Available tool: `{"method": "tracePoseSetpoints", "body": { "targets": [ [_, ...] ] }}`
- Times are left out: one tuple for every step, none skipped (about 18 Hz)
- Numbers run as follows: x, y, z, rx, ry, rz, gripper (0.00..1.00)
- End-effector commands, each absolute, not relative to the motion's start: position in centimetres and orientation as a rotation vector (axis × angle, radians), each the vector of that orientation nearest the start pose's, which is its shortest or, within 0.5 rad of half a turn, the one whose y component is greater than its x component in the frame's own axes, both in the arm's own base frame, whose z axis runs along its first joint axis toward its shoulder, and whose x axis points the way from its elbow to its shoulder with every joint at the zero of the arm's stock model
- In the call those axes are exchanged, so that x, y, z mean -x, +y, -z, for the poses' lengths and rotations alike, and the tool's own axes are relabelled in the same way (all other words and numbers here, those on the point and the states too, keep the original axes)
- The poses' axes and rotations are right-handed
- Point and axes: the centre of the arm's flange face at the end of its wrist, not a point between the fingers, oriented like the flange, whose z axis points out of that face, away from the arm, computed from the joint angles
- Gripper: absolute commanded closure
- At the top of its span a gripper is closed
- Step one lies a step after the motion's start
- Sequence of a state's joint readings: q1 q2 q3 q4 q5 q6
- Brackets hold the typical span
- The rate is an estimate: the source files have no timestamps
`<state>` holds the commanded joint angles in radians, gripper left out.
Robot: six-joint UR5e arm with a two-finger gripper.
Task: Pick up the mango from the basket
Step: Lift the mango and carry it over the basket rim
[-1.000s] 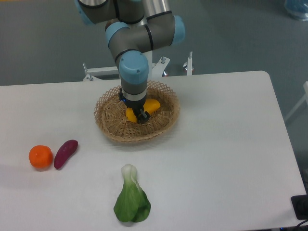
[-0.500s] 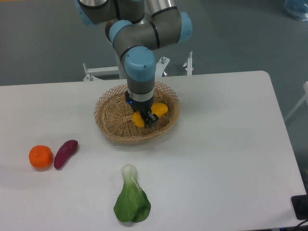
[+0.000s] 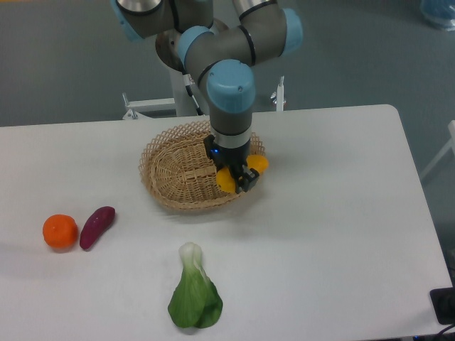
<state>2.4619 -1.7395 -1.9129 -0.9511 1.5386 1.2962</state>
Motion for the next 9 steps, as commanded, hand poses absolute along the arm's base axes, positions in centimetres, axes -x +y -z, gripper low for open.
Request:
{"method": "tracePoseSetpoints", "body": {
  "targets": [
    [32.7,43.4,-30.3,2.998,0.606,-0.132,0.54],
    [33.4,43.2,-30.5,3.001,0.59,-0.143,0.54],
    [34.2,42.9,-30.4,3.005,0.574,-0.142,0.54],
    [35.0,42.6,-30.6,3.009,0.556,-0.151,0.54],
    [35.6,42.3,-30.7,3.009,0.542,-0.158,0.54],
    [36.2,42.3,-30.6,3.011,0.542,-0.157,0.54],
    [37.0,41.9,-30.8,3.014,0.521,-0.165,0.54],
    [37.6,41.9,-30.6,3.016,0.512,-0.162,0.54],
    [38.1,41.9,-30.5,3.017,0.507,-0.166,0.54]
  ]
}}
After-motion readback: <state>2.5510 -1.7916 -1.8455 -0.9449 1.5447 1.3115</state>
